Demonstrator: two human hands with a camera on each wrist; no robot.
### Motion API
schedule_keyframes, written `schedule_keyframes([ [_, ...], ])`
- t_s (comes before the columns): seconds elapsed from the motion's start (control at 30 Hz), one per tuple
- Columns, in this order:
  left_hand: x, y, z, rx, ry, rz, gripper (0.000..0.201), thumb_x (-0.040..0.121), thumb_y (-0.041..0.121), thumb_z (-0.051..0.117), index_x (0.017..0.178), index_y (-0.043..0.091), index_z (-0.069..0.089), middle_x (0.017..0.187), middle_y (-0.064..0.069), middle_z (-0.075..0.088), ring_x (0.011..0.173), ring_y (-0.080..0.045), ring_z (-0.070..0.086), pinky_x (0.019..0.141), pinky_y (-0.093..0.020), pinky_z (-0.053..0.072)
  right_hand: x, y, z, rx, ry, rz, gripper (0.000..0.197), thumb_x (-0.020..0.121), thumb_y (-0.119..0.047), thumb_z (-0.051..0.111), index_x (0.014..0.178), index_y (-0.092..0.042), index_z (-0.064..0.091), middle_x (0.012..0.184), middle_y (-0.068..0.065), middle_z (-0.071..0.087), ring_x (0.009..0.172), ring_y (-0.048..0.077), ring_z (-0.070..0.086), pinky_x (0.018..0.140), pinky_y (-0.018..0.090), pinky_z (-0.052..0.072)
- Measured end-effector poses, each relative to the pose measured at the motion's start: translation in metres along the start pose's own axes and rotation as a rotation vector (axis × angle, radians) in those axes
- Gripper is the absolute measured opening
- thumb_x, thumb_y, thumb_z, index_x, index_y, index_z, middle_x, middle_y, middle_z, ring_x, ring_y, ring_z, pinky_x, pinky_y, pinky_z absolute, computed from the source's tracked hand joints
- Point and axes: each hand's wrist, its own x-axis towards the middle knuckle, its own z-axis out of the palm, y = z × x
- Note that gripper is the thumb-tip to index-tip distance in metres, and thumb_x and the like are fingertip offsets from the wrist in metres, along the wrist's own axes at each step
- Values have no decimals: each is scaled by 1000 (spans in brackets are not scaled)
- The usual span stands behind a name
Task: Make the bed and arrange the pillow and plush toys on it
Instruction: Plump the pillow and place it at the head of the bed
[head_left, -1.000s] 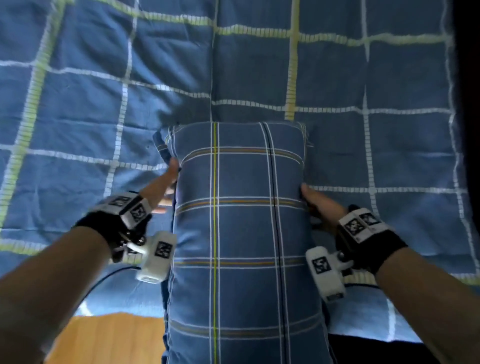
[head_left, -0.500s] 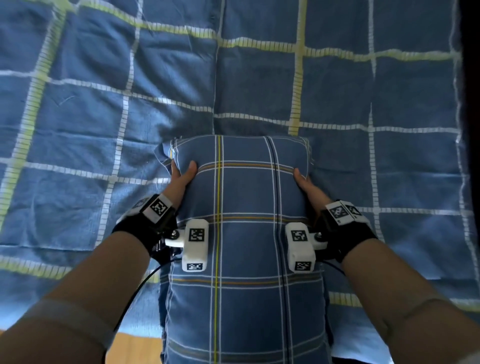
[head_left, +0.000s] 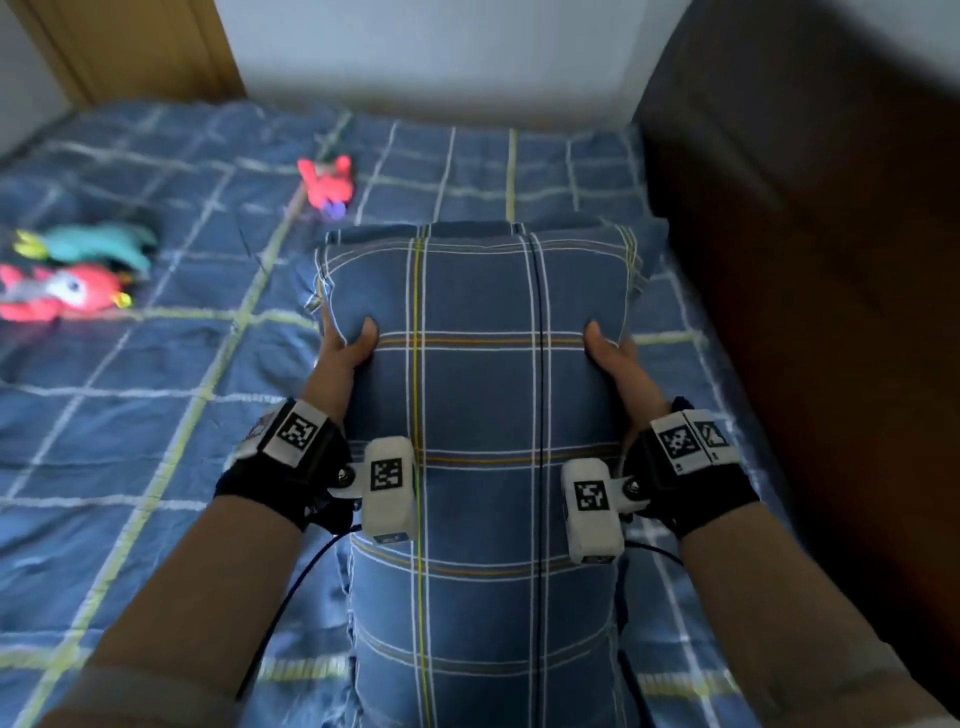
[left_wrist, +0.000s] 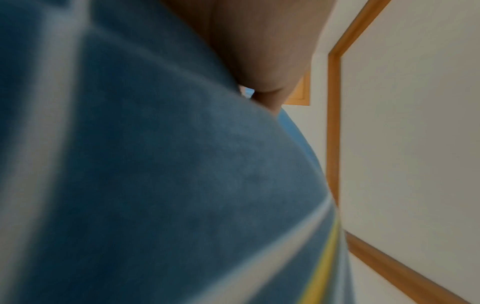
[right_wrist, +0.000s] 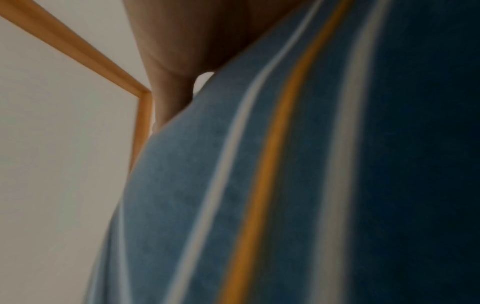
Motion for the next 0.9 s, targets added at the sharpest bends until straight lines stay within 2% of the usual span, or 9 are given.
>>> schedule_keyframes([
  [0.1, -12, 37, 1, -6, -18, 100, 89, 75, 56, 62, 147, 31, 16, 147, -6, 42, 134, -27, 42, 114, -49, 29, -27, -43, -1, -12, 87, -115, 117, 54, -64, 69, 148, -33, 7, 150, 2, 35, 129, 25, 45, 110, 47, 36],
  [0.17, -18, 44, -4, -78, -8, 98, 93, 70, 73, 56, 145, 24, 30, 144, -5, 46, 135, -23, 41, 114, -42, 31, -39, -49, -13, 1, 131, -111, 123, 43, -80, 62, 148, -33, 16, 151, 2, 32, 133, 25, 40, 113, 47, 31],
  [0.23, -28, 45, -9, -196, 6, 45, 63, 86, 67, 33, 116, 22, 65, 111, 1, 71, 119, -21, 56, 95, -33, 48, -57, -48, -21, 92, 125, -6, 104, 38, -93, 53, 125, -35, 52, 138, 2, 52, 119, 25, 53, 106, 47, 38],
  [0.33, -38, 29, -14, -111, 42, -90, 58, 94, 60, 16, 94, 30, 64, 72, 20, 72, 121, -19, 50, 99, -34, 44, -68, -37, -21, 171, 122, 57, 64, 82, -75, 28, 94, -23, 64, 96, 4, 72, 86, 21, 67, 87, 35, 48],
  [0.43, -48, 29, -4, 81, -21, -94, 65, 93, 61, 15, 133, 20, 45, 116, 10, 60, 132, -22, 44, 113, -44, 32, -75, -37, -17, 62, 114, 19, 56, 92, -58, 29, 117, -16, 55, 110, 5, 62, 96, 25, 61, 87, 35, 46],
  [0.53, -45, 41, -9, -54, -5, 13, 54, 96, 54, 24, 98, 19, 65, 82, 6, 76, 90, -10, 70, 84, -32, 54, -73, -40, -31, 183, 91, -76, 38, 96, -45, 39, 105, -15, 61, 91, 6, 70, 81, 21, 67, 75, 32, 55],
  [0.6, -46, 48, -10, -143, -7, 58, 46, 96, 47, 34, 80, 22, 68, 68, 9, 74, 74, -3, 68, 73, -25, 54, -66, -36, -36, 161, 171, -143, 28, 87, -25, 57, 111, -12, 60, 97, 12, 67, 95, 28, 62, 90, 39, 49],
  [0.77, -48, 5, 1, 380, -105, 145, 29, 94, 0, 43, 121, 1, 54, 118, -15, 59, 113, -17, 54, 106, -33, 34, -70, -3, -5, -387, 125, -175, 42, 93, 8, 30, 134, 1, 40, 137, 12, 42, 126, 23, 41, 96, 18, 32],
  [0.9, -48, 18, -29, 68, -74, 65, 28, 98, 16, 38, 102, 15, 66, 100, -12, 70, 90, -16, 65, 98, -38, 43, -74, -17, -16, -193, 99, -159, 37, 98, -5, 37, 135, -6, 40, 106, 9, 57, 92, 21, 55, 75, 18, 45],
])
